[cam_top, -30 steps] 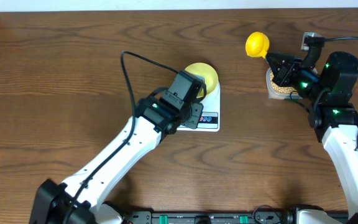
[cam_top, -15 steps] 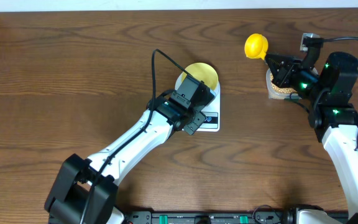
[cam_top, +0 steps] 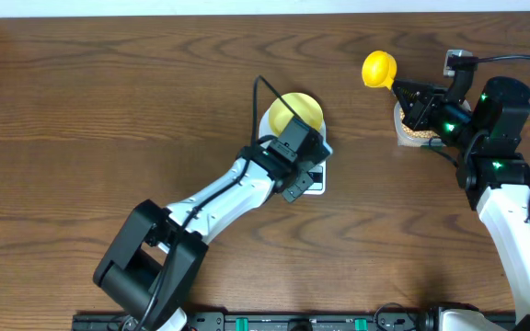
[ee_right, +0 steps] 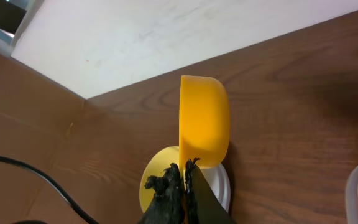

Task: Scoop item into bowl and weigh 50g on scale
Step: 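Press the TARE button on the scale with the left gripper, then pull the left gripper back from the scale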

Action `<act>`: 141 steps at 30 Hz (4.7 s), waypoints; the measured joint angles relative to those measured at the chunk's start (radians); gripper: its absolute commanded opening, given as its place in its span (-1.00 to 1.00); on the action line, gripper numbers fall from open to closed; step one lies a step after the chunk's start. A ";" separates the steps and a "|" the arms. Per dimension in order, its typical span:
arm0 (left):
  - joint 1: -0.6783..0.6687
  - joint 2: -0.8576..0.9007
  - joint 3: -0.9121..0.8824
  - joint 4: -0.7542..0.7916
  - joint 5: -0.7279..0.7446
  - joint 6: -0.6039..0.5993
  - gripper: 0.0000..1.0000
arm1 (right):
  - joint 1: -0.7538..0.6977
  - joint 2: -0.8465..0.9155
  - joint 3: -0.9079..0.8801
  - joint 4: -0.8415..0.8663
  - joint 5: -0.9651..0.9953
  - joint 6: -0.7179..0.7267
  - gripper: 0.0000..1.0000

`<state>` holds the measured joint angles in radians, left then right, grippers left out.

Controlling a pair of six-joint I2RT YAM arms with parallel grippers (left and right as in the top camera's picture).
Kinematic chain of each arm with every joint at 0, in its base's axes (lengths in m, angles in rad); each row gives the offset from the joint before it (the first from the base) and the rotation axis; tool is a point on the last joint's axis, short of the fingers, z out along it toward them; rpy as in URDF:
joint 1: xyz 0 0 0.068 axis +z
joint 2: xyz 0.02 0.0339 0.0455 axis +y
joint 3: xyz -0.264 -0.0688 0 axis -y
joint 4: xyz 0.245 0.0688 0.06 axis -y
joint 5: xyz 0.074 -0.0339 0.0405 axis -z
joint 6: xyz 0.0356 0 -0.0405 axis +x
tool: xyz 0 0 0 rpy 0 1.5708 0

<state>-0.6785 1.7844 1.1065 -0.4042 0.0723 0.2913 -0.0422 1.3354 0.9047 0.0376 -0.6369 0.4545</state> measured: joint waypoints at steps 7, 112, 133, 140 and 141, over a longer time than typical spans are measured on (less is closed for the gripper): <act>-0.026 0.003 0.000 0.045 -0.001 0.013 -0.85 | 0.000 0.000 0.000 -0.004 0.000 -0.003 -0.98; -0.018 -0.262 -0.035 0.092 -0.105 -0.121 -0.85 | 0.000 0.000 0.000 -0.009 0.001 -0.031 -0.98; 0.214 -0.446 -0.035 -0.046 -0.105 -0.047 -0.84 | -0.005 0.000 0.000 -0.019 0.005 -0.050 -0.98; 0.318 -0.558 -0.035 -0.070 -0.026 0.006 -0.85 | -0.006 0.000 0.000 -0.019 0.005 -0.050 -0.98; 0.343 -0.567 -0.035 -0.079 0.015 0.018 -0.85 | -0.006 0.000 0.000 -0.019 0.005 -0.051 -0.98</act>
<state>-0.3355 1.2171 1.0710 -0.4835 0.0872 0.3092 -0.0486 1.3354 0.9047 0.0185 -0.6319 0.4038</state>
